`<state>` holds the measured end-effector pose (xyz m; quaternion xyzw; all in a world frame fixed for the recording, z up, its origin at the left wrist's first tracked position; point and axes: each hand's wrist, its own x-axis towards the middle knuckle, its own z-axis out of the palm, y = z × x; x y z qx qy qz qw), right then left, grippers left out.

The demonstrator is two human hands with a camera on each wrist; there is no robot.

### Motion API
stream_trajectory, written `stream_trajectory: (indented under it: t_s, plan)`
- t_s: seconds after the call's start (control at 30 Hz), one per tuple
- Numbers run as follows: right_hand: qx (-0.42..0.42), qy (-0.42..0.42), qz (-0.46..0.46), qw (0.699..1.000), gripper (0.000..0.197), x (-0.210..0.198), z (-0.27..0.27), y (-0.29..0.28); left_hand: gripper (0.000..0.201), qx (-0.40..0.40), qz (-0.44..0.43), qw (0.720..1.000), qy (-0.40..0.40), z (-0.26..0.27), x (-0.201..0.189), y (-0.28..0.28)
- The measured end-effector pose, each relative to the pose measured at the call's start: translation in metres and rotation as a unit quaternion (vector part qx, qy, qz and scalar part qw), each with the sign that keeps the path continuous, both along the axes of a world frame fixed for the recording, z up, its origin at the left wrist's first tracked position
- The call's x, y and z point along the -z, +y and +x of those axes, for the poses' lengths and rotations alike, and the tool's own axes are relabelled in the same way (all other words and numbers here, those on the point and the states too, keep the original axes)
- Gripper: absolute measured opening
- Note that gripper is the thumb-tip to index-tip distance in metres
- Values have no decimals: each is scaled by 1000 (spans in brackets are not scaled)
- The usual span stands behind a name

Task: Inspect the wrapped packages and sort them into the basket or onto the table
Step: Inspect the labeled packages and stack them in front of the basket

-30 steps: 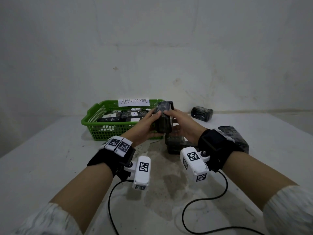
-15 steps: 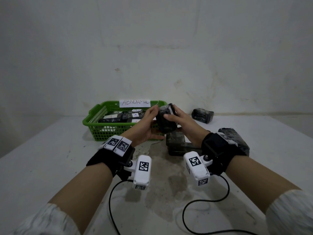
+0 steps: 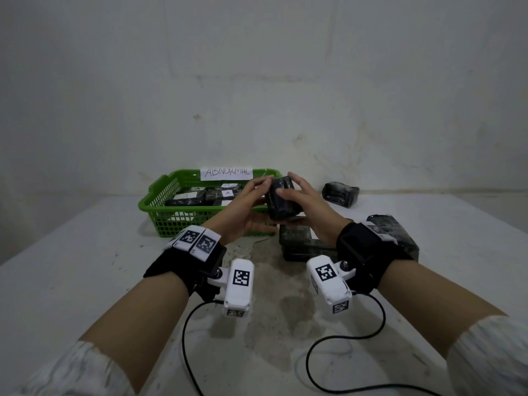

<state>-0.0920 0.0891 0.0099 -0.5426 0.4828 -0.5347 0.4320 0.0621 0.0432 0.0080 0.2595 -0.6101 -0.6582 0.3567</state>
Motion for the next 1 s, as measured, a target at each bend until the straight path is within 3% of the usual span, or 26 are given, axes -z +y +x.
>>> stream_trajectory:
  t_s: [0.13,0.27,0.4,0.5,0.67,0.77,0.8,0.87,0.93,1.0]
  plan:
    - [-6,3,-3,1000,60,3,4,-5,21,-41,-14,999,-7,-3,1,0]
    - [-31,24,25,999,71,5,1,-6,29,-72,-28,997,-6,-3,3,-2]
    - [-12,25,6,1000,59,4,1,-4,35,-34,-11,999,-4,0,5,-2]
    - [-17,47,19,999,69,5,0,-6,32,-37,-2,999,10,3,6,-3]
    - [2,15,24,1000,64,7,-1,-8,35,-150,-2,987,62,5,8,-9]
    - [45,-58,8,997,61,10,-3,-12,13,-198,-6,978,71,7,8,-14]
    - [49,-87,0,995,53,10,-3,-14,13,-203,3,977,73,7,7,-15]
    - [44,-109,-16,993,43,10,-5,-15,34,-200,32,976,79,7,6,-15]
    - [45,-78,-36,995,40,7,-6,-13,49,-174,51,981,73,9,6,-12]
    - [48,-45,-38,997,44,3,-5,-9,50,-134,39,990,37,11,8,-9]
